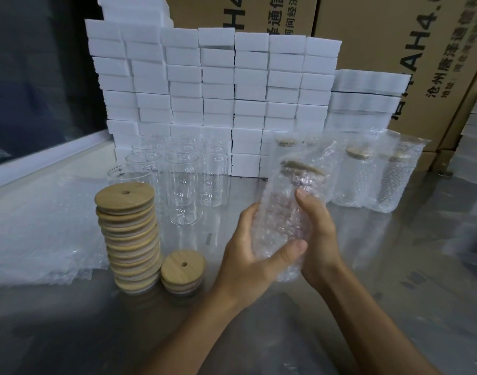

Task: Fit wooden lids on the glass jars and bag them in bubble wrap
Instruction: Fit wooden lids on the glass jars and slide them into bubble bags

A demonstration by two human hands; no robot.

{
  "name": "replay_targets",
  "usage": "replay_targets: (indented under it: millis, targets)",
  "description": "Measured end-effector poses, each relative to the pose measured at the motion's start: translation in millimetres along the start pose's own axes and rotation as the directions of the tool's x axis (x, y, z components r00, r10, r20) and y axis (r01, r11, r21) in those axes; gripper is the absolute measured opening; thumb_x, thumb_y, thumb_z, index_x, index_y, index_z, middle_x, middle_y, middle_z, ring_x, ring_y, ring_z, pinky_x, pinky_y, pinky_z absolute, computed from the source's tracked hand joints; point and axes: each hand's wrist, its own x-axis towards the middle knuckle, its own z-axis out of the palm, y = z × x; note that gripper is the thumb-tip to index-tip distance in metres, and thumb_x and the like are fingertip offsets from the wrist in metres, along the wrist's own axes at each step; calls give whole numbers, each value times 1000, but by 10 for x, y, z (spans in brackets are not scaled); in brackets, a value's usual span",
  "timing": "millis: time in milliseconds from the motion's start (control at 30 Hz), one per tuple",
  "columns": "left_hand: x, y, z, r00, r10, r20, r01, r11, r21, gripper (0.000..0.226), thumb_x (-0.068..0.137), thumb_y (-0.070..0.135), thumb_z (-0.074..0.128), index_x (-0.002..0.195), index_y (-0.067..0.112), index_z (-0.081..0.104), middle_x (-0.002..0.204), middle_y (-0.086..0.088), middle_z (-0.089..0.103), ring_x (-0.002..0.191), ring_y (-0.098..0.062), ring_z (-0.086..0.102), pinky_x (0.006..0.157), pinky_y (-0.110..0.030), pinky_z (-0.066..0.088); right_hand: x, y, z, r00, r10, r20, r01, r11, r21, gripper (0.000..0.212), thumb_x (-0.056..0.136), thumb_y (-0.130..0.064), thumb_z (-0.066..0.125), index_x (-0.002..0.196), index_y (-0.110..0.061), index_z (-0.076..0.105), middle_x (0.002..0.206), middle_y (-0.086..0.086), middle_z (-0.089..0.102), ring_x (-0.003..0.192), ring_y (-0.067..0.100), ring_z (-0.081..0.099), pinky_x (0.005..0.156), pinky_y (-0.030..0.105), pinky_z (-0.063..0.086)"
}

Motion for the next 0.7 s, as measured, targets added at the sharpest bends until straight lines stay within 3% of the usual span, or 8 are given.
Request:
replay_targets:
  millis: [100,200,233,333,400,467,633,700]
  targets:
    - [5,26,-9,994,-104,43,108,988,-108,67,66,32,85,118,40,44,97,43,62,92,21,58,68,-5,48,-4,32,-56,996,65,56,-60,995,-83,58,74,-54,70,118,-15,74,116,8,75,112,24,70,99,42,55]
    - [37,-5,-43,989,-150,0,148,974,-173,71,63,24,88,124,26,51,106,7,73,95,-9,70,72,-23,57,23,31,-48,966,105,237,-58,978,-200,29,90,-59,58,106,-44,77,113,-17,75,108,-2,68,84,12,54]
    - [43,-14,-39,989,-138,-56,126,977,-172,73,61,22,86,125,23,51,108,1,73,97,-14,71,76,-27,58,26,19,-51,951,145,274,-90,975,-204,35,89,-63,57,111,-44,75,118,-15,73,113,0,66,85,12,53]
    - [67,-55,-35,975,-39,-220,30,999,-40,84,53,25,87,126,29,46,108,4,71,97,-9,70,83,-27,55,48,52,-137,880,303,367,-214,941,-262,72,79,-64,74,136,-21,62,133,9,67,124,26,64,98,38,55]
    - [67,-77,-62,959,58,-278,-18,989,147,88,49,28,87,122,43,41,107,17,66,94,4,66,77,-13,51,43,88,-165,819,401,411,-270,901,-341,59,73,-50,82,125,-26,68,127,12,70,115,28,67,96,46,56]
    - [55,-99,-84,958,104,-266,-24,957,289,97,46,31,85,129,45,37,115,21,61,98,7,63,77,-11,50,37,146,-192,810,429,400,-297,888,-350,38,73,-34,81,110,-30,76,116,12,73,106,26,69,94,46,55]
    - [64,-211,-51,985,16,-174,46,937,347,108,55,27,84,147,33,26,140,5,50,123,-7,54,100,-27,47,19,259,-202,886,356,296,-270,917,-295,29,79,-10,74,108,-10,75,108,14,75,100,28,72,84,34,58]
    - [51,-289,-20,990,-22,-141,78,910,407,108,64,29,85,150,32,20,148,6,41,130,-1,43,102,-16,39,29,300,-218,932,311,185,-233,907,-352,35,77,-12,77,112,-7,72,106,11,77,100,25,74,84,32,57]
